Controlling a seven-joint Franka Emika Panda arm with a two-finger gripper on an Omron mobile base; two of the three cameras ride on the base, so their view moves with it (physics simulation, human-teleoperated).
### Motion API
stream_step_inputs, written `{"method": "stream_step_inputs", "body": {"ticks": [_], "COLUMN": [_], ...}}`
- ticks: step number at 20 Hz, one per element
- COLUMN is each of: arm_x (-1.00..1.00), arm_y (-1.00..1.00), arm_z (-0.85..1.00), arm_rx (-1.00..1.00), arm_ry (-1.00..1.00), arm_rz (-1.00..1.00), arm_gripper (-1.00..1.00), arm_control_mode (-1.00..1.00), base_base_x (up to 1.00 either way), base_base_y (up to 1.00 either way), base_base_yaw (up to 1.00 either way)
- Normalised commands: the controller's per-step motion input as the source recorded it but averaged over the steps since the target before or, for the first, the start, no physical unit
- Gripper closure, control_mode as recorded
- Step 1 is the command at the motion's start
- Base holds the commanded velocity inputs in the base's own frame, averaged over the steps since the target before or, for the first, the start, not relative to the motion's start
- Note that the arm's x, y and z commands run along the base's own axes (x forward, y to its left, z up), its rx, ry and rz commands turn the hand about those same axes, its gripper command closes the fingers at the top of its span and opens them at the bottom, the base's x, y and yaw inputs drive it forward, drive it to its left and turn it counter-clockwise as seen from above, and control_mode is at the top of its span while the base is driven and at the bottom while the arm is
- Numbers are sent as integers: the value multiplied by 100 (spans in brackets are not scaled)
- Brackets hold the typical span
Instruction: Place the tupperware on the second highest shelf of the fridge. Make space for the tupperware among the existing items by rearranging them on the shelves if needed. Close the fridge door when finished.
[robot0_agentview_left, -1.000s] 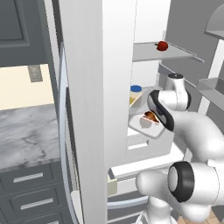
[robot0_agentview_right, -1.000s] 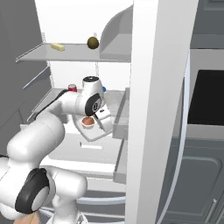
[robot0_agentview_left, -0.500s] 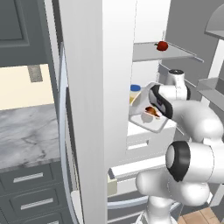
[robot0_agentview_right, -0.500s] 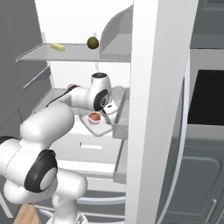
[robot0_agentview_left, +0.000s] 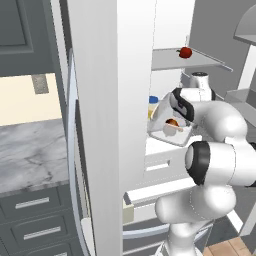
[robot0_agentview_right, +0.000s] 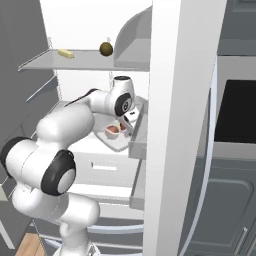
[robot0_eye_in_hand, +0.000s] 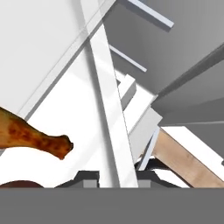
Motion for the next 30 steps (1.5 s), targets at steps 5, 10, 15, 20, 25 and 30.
{"method": "stream_step_inputs", "body": {"ticks": [5, 10, 15, 20, 25, 30], "arm_x": [47, 42, 21, 30, 33, 29], "arm_y": [0, 0, 1, 9, 1, 0], "arm_z": [0, 0, -19, -22, -21, -25], "arm_rx": [0, 0, 0, 0, 0, 0], "arm_ry": [6, -3, -25, -27, -23, -26], "arm_rz": [0, 0, 0, 0, 0, 0], "arm_gripper": [100, 100, 100, 100, 100, 100], "arm_control_mode": [-100, -100, -100, -100, -100, -100], "base_base_x": [0, 0, 0, 0, 0, 0], "base_base_y": [0, 0, 0, 0, 0, 0], "base_base_yaw": [0, 0, 0, 0, 0, 0]}}
